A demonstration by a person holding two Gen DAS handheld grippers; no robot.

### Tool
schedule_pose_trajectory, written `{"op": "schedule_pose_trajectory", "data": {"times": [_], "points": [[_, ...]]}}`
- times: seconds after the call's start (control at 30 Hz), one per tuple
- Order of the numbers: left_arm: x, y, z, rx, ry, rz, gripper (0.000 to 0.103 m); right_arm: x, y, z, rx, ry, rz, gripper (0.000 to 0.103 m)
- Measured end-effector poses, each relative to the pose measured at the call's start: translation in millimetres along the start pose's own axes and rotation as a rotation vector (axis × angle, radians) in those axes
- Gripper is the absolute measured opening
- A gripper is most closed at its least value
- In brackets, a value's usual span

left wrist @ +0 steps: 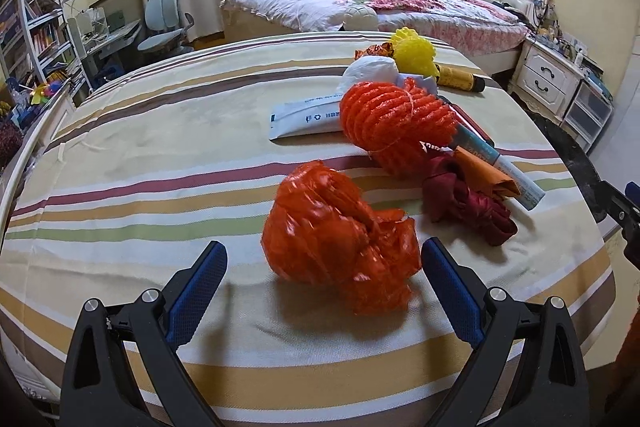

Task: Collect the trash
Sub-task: 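Move the left gripper toward the orange plastic bag and close on it, then lift the orange bag with the left gripper while the right gripper grasps the blue-white pen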

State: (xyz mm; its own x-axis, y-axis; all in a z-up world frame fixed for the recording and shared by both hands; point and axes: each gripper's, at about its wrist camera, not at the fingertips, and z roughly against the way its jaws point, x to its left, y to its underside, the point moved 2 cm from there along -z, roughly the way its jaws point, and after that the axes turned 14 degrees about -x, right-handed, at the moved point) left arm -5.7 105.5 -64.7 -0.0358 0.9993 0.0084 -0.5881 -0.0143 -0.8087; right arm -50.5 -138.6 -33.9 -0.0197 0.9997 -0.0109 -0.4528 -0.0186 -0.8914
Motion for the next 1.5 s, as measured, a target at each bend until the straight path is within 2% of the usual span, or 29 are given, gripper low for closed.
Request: {"op": "schedule_pose_trajectory", "data": {"times": [0.1, 0.17, 0.2, 0.27, 0.4, 0.6, 0.73, 0.83, 1.0, 1.07, 1.13, 1.2, 1.43, 1.47, 1.5], "points": [[5.5, 0.7, -1.7, 0.004, -0.013, 0.019, 0.094, 0.8, 0.6, -0.2, 0.001, 0.000, -0.002, 0.082], [10.2, 1.4, -1.4, -0.002, -0.008, 0.036, 0.079, 1.3, 1.0, -0.3, 0.003, -0.001, -0.002, 0.082], [11.6, 1.5, -3.1, 0.005, 0.009, 0.048, 0.062, 1.2, 1.8, -0.8, 0.005, -0.002, -0.002, 0.082], [15.4, 3.0, -4.5, 0.013, 0.023, 0.069, 0.058, 1.9, 2.7, -1.9, 0.010, -0.007, -0.004, 0.082], [17.8, 2.9, -0.5, -0.002, 0.030, 0.063, 0.039, 3.9, 3.8, -2.8, 0.014, -0.016, 0.001, 0.082], [23.4, 3.5, 2.8, 0.000, 0.035, 0.072, 0.039, 6.0, 5.2, -3.5, 0.019, -0.022, 0.010, 0.082], [23.2, 1.9, 4.6, -0.008, 0.027, 0.073, 0.062, 7.0, 6.3, -6.2, 0.025, -0.023, 0.011, 0.082], [21.6, -1.9, 5.1, -0.026, 0.016, 0.071, 0.072, 7.3, 6.5, -6.9, 0.026, -0.026, 0.013, 0.082], [23.1, -4.8, -3.7, -0.009, -0.018, 0.086, 0.073, 7.0, 6.0, -7.8, 0.023, -0.025, 0.011, 0.082], [25.9, -4.0, -6.9, 0.010, -0.023, 0.102, 0.065, 6.9, 5.9, -7.4, 0.023, -0.026, 0.013, 0.082], [28.0, -3.4, -8.8, 0.017, -0.035, 0.097, 0.048, 7.7, 4.9, -7.8, 0.023, -0.031, 0.015, 0.082], [28.8, -3.5, -7.8, 0.009, -0.044, 0.078, 0.038, 9.4, 3.9, -8.9, 0.023, -0.038, 0.017, 0.082], [32.7, -1.8, -3.8, -0.002, -0.044, 0.065, 0.035, 21.6, -1.1, -13.7, 0.021, -0.079, 0.017, 0.082], [32.7, -1.7, -3.4, -0.003, -0.045, 0.062, 0.035, 24.1, -1.7, -13.9, 0.020, -0.086, 0.020, 0.080], [33.6, -1.3, -2.5, -0.006, -0.047, 0.059, 0.035, 28.1, -2.8, -14.9, 0.021, -0.101, 0.023, 0.074]]}}
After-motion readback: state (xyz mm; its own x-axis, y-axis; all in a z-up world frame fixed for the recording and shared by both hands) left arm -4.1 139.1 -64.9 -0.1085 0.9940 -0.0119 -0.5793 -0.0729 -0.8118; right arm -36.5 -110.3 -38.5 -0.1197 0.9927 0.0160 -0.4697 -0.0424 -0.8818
